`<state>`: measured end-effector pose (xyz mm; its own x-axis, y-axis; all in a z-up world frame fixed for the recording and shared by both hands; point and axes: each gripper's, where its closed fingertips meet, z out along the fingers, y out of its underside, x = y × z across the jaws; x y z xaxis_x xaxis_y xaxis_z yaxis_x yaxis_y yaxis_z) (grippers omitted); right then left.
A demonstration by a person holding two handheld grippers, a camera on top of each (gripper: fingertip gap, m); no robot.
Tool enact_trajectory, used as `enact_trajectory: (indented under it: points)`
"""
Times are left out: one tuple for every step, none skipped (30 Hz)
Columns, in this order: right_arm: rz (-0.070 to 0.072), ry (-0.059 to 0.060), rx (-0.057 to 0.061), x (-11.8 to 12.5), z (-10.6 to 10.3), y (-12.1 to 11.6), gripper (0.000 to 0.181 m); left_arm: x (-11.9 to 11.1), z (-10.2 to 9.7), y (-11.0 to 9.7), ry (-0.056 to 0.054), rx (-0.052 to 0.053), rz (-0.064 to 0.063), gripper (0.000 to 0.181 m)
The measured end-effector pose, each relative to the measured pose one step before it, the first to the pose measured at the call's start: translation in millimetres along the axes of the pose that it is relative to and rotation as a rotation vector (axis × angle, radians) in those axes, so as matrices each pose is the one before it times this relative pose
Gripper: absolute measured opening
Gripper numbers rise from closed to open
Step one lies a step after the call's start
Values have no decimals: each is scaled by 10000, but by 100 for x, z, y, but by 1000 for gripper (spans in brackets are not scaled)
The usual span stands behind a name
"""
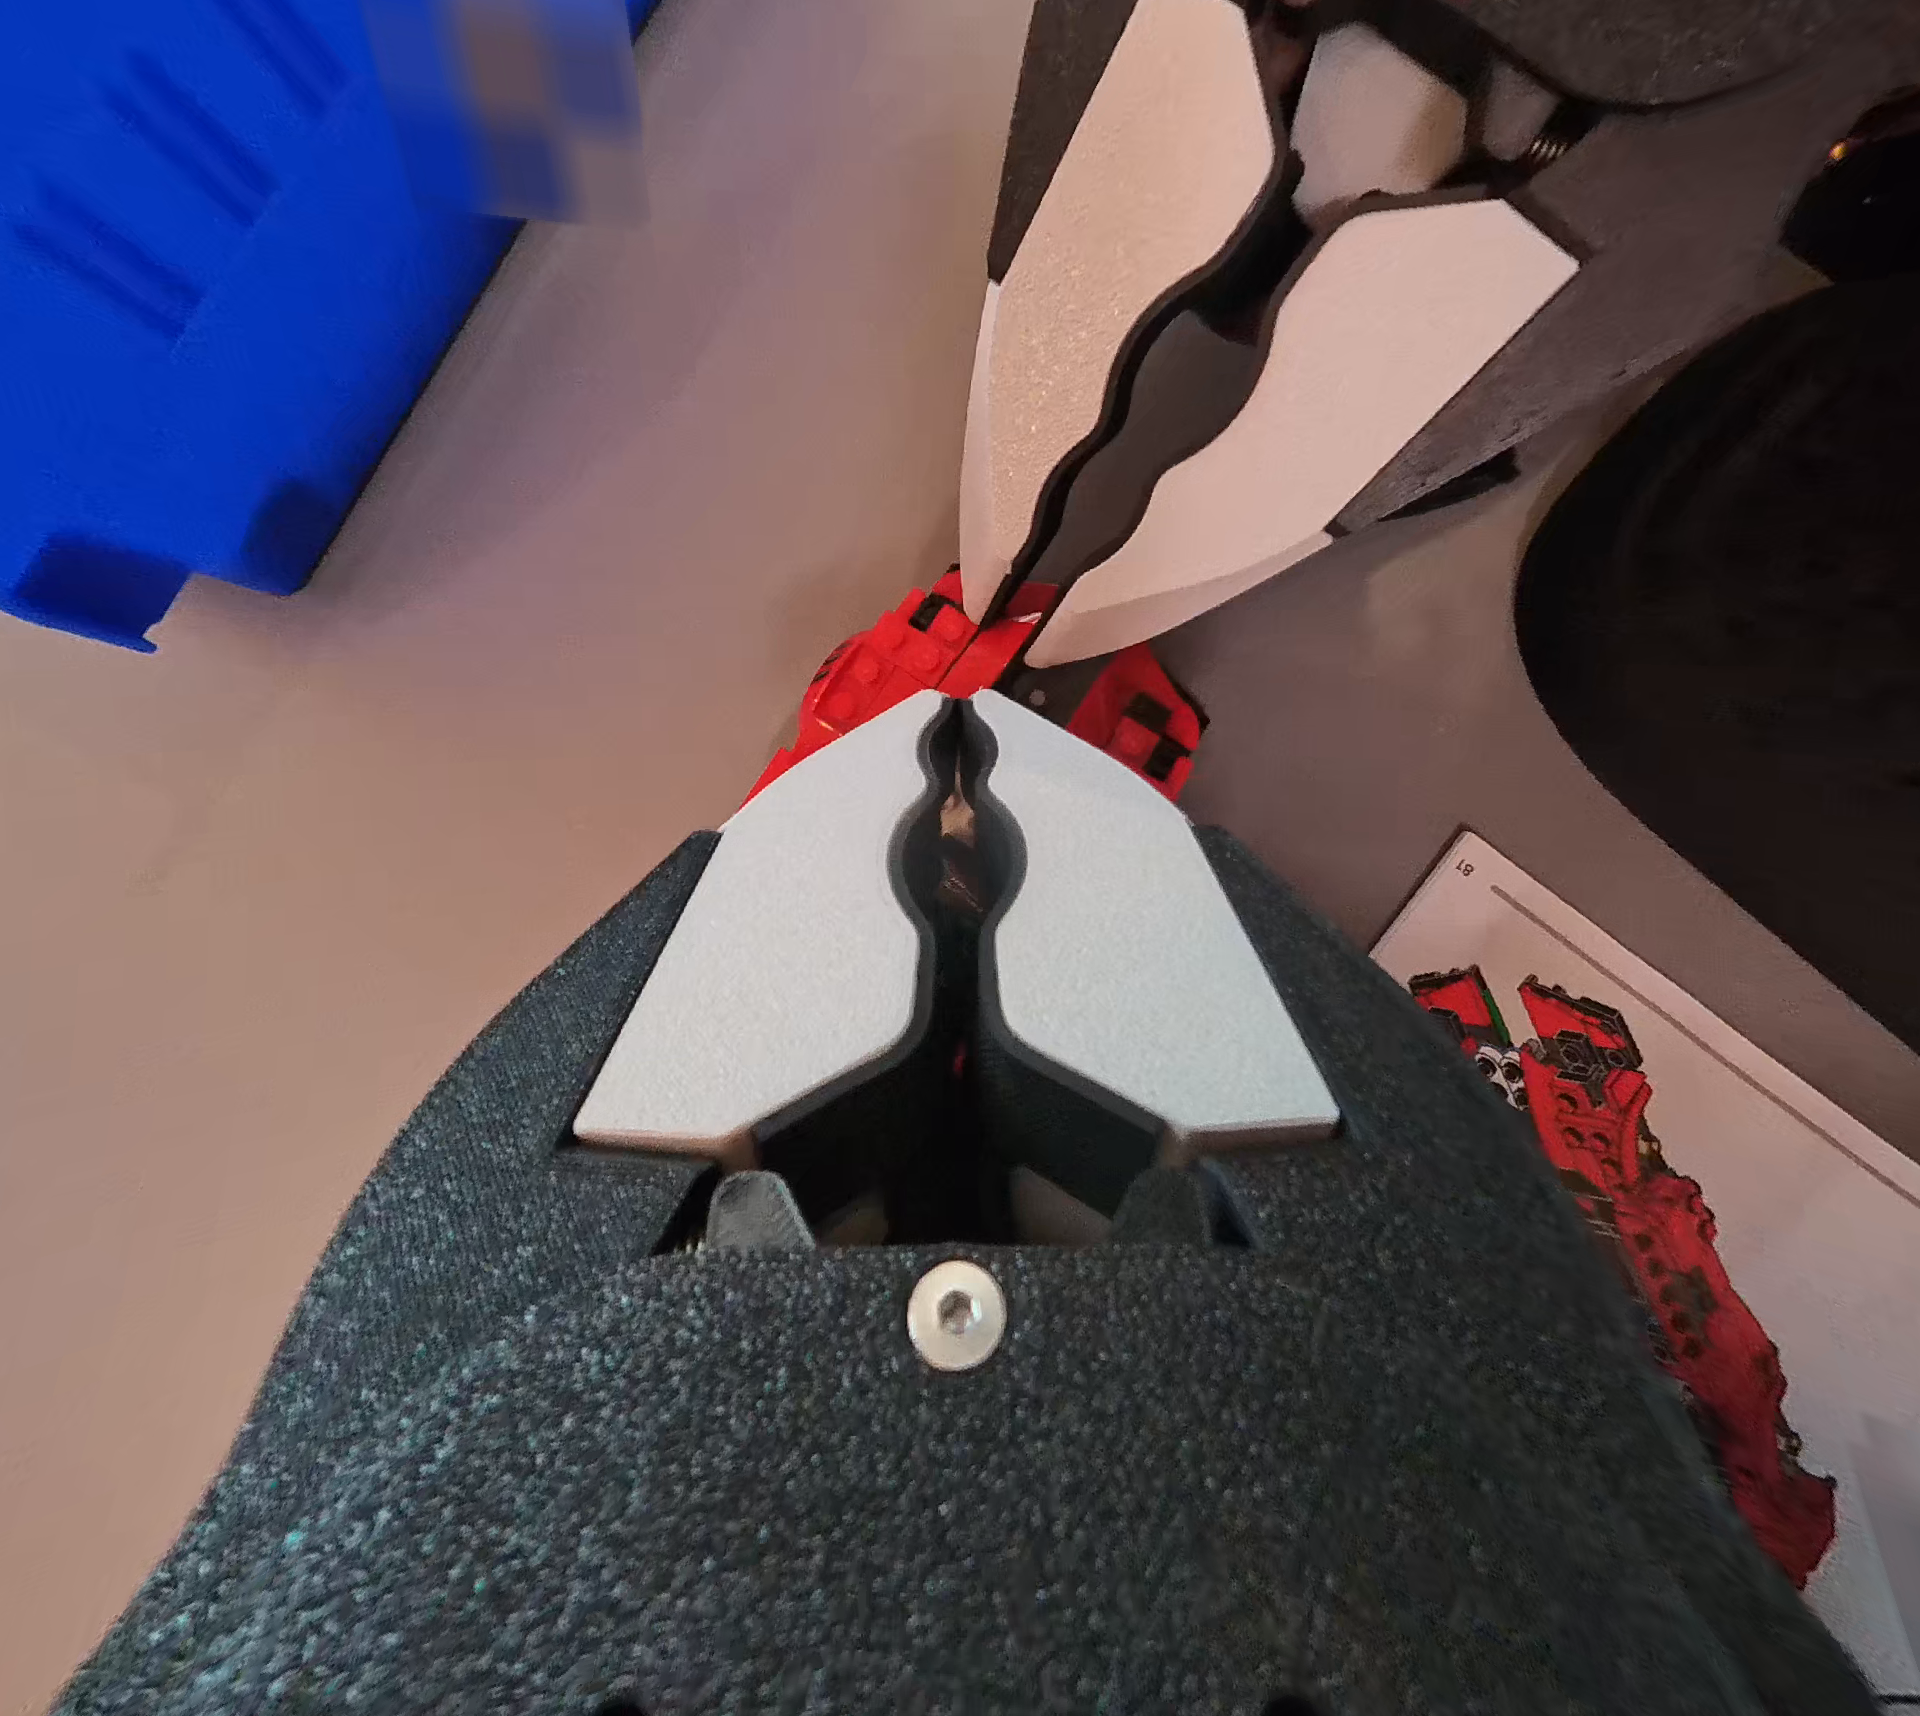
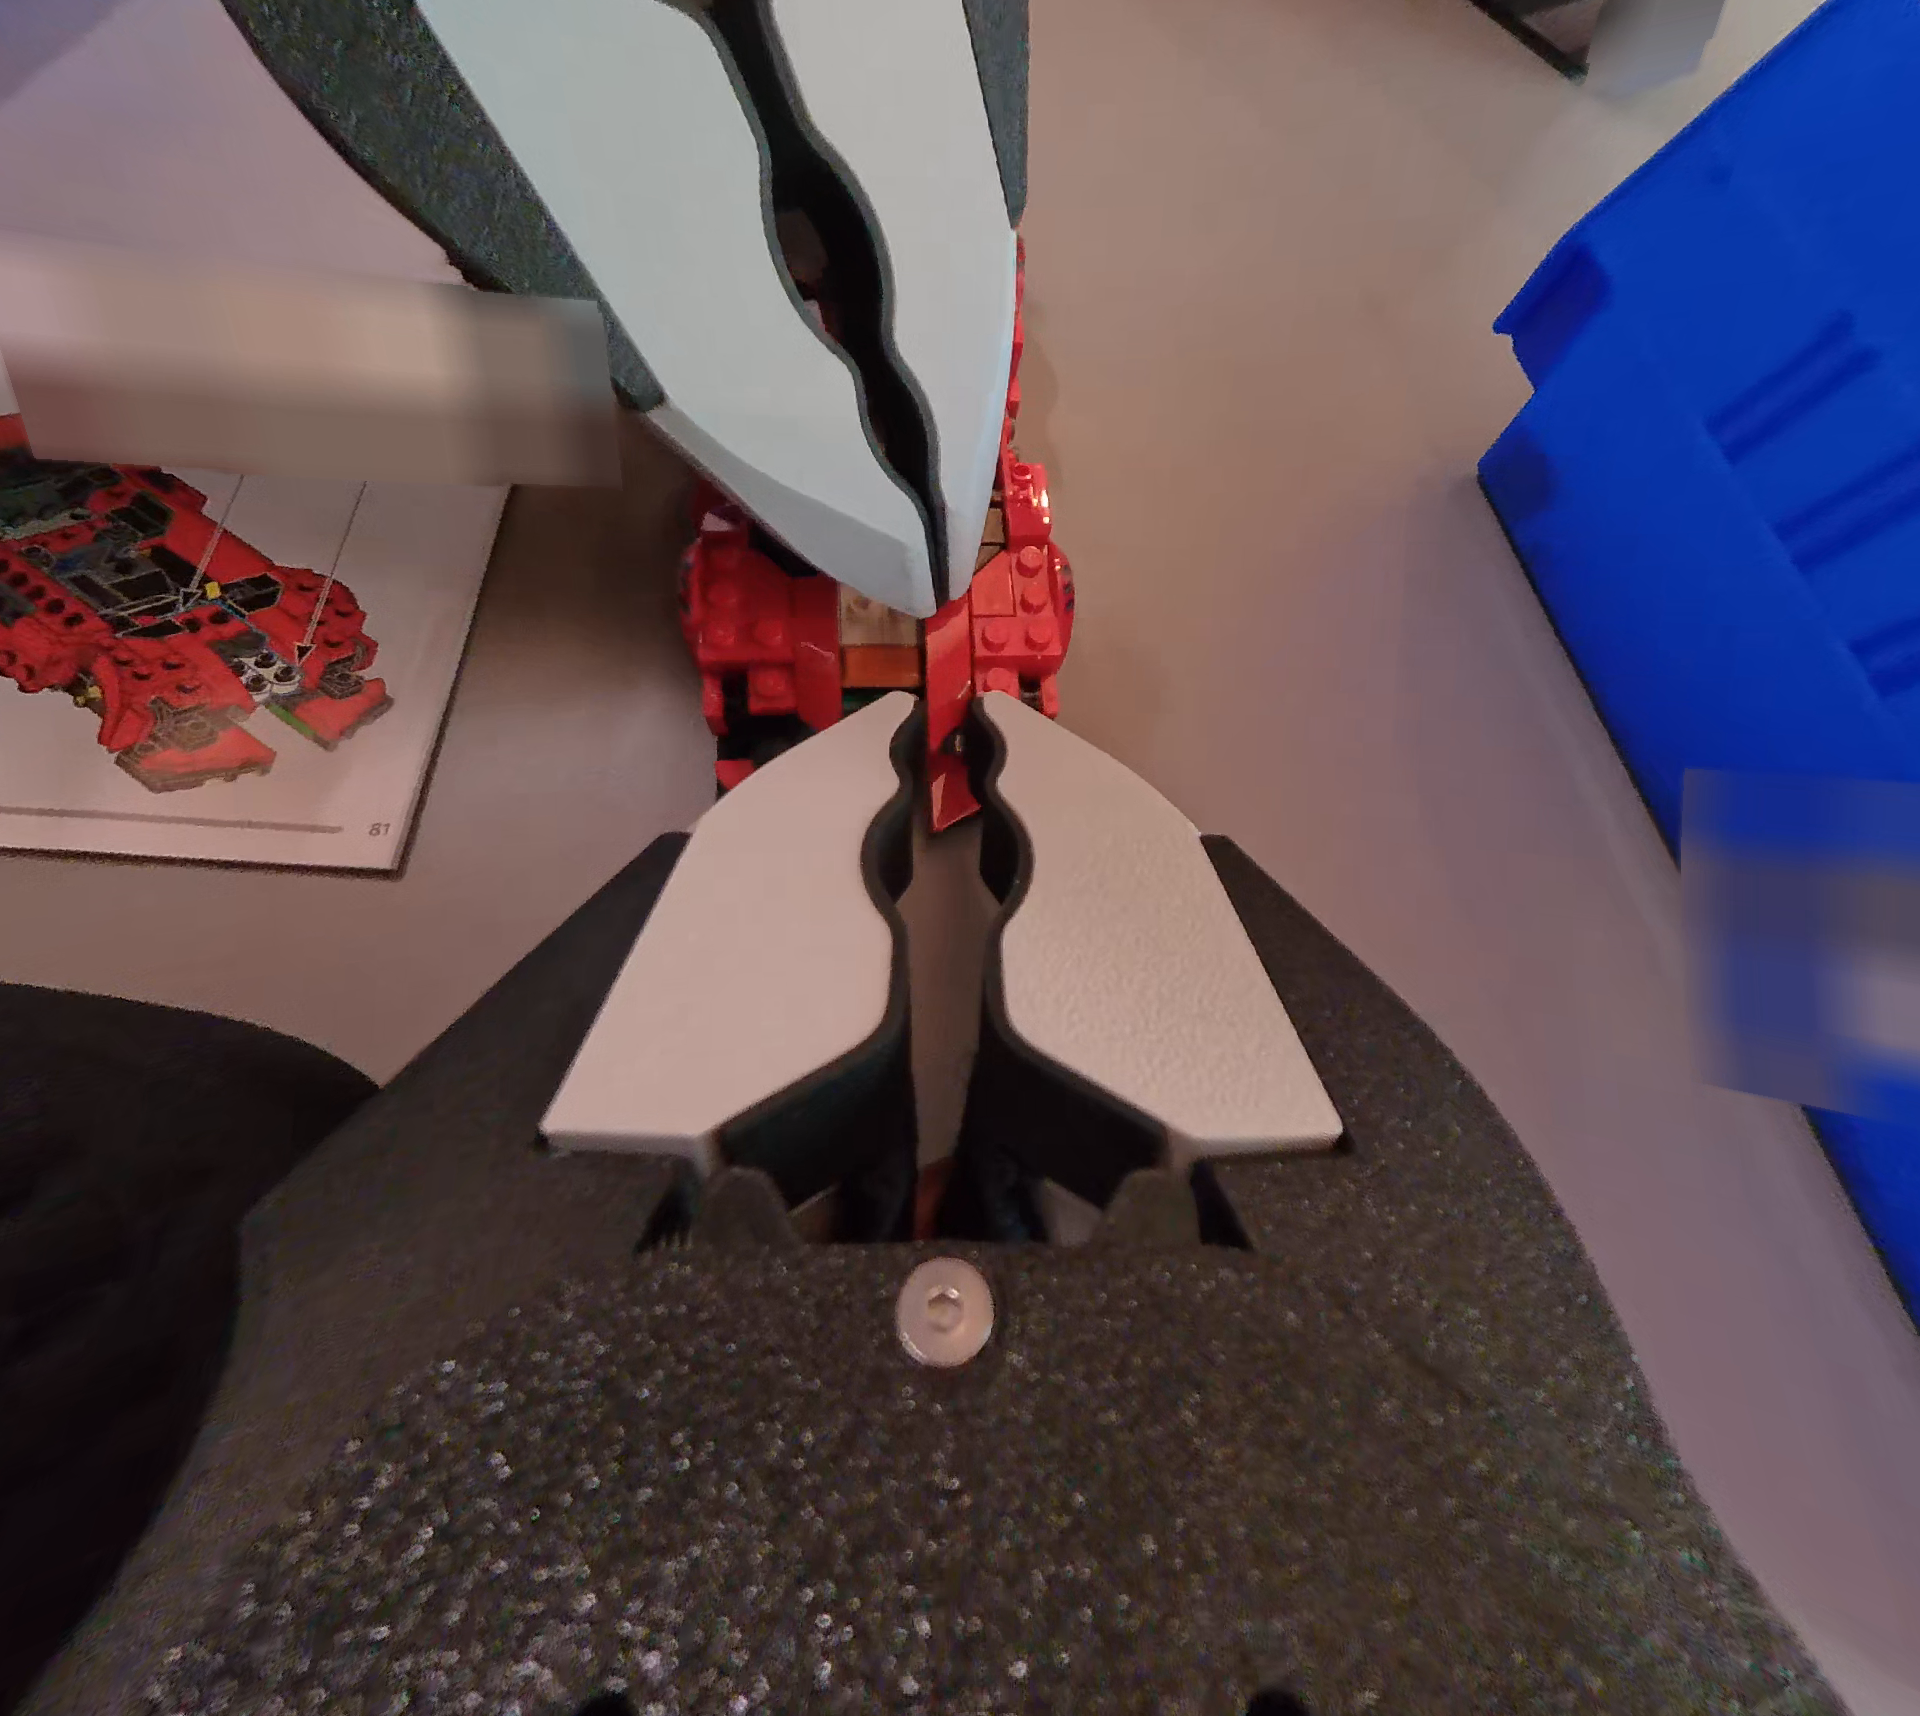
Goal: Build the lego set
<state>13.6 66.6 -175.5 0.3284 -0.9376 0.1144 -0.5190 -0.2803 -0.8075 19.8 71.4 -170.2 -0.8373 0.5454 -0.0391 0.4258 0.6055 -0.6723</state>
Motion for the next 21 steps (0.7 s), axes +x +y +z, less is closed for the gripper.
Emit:
enact_trajectory:
  points:
    - [-15, 14, -7, 44, 34, 20, 7, -55, 16, -4, 55, 50, -102, 0]
    - [-10, 17, -10, 54, 30, 27, 7, -50, 39, -17, 71, 78, -168, 0]
    - [13, 11, 2, 63, 9, 25, 7, -53, 43, -4, 77, 87, -201, 0]
    - [-1, 1, 30, 48, -8, -36, 7, -46, 4, -15, 75, 89, -164, 0]
    - [-21, 4, 31, 38, -21, -56, 7, -33, -7, -13, 57, 71, -128, 0]
    - [-30, 3, 18, 43, 15, -47, 7, -39, -17, -9, 47, 30, -81, 0]
    - [-47, 17, 16, 64, 16, -47, 7, -54, -19, 4, 18, -9, -35, 0]
    - [-41, 30, 37, 119, 25, -76, 7, -93, -11, 4, -27, -19, -14, 0]
    - [-8, 5, 49, 104, 33, -84, 7, -96, -8, -3, -36, -14, -26, 0]
    - [-2, -22, 18, 56, 58, -17, 7, -85, -8, 4, -23, -4, -67, 0]
    - [-11, -23, 0, 54, 80, 18, 7, -44, -7, 24, -7, -17, -83, 0]
    - [-6, 15, 16, 89, 48, 1, 7, -43, -4, 4, -26, -33, -52, 0]
    - [-31, 29, 6, 107, 64, 20, 7, -28, 5, 7, -40, -45, -19, 0]
    - [-61, 1, -15, 48, 61, 57, 7, -26, 10, 8, -30, -62, -23, 0]
    - [-43, 33, -17, 81, 54, 76, 7, -52, 26, 2, -33, -59, -18, 0]
    - [-77, -8, 13, 36, -8, 30, 7, -75, 52, 14, -54, -50, -7, 0]
    - [-115, -74, 37, 4, -87, -16, 8, -14, 9, -15, -17, -19, -13, 0]
    - [-92, -98, 97, 95, -100, -127, 15, -14, 4, -4, -17, -2, -17, 0]
    - [-85, -139, 68, 181, -37, -106, 22, -11, 5, 1, -16, 14, -32, 0]
    - [-100, -168, -61, 352, 80, 32, 30, -5, 1, -3, -1, 24, -50, 0]
    - [-225, -451, 18, 103, 150, -114, 35, -2, -4, -6, -1, 14, -50, 0]
